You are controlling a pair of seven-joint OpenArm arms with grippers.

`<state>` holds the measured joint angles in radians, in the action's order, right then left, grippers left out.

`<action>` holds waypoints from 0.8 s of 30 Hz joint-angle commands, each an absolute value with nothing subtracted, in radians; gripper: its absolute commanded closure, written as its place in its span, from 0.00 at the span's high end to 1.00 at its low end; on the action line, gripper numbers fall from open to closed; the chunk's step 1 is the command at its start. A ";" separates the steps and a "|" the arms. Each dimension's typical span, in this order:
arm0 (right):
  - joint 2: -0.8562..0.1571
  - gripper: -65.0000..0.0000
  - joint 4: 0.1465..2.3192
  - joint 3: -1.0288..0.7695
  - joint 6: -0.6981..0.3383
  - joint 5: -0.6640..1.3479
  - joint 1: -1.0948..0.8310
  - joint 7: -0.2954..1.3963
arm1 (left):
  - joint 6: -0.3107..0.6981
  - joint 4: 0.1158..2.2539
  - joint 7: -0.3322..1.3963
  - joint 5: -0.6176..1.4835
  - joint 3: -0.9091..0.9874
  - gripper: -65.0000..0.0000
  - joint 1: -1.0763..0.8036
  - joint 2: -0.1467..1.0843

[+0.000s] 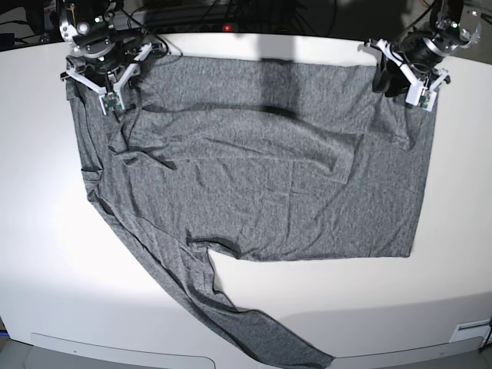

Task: Fold the T-shirt properly
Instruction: 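Hold the collar edge with both grippers and pull it taut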

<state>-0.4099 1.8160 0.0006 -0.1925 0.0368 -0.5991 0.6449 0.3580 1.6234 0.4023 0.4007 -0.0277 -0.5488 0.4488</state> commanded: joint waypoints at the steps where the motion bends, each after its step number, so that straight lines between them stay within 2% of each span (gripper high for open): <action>1: -0.419 0.25 1.811 -0.002 -0.202 0.030 -0.616 0.720 | 0.338 1.590 0.637 0.340 -0.040 0.24 -0.606 0.452; 12: -0.465 0.25 1.822 -0.002 -0.202 0.030 -0.636 0.724 | 0.337 1.591 0.628 0.262 -0.039 0.24 -0.649 0.452; 24: -0.465 0.25 1.835 -0.002 -0.202 0.030 -0.646 0.741 | 0.334 1.591 0.627 0.262 -0.039 0.24 -0.704 0.452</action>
<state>-0.4572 1.8359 0.0002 -0.1928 0.0296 -0.6300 0.6792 0.3511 1.6367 0.3119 0.3405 -0.0238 -0.6491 0.4496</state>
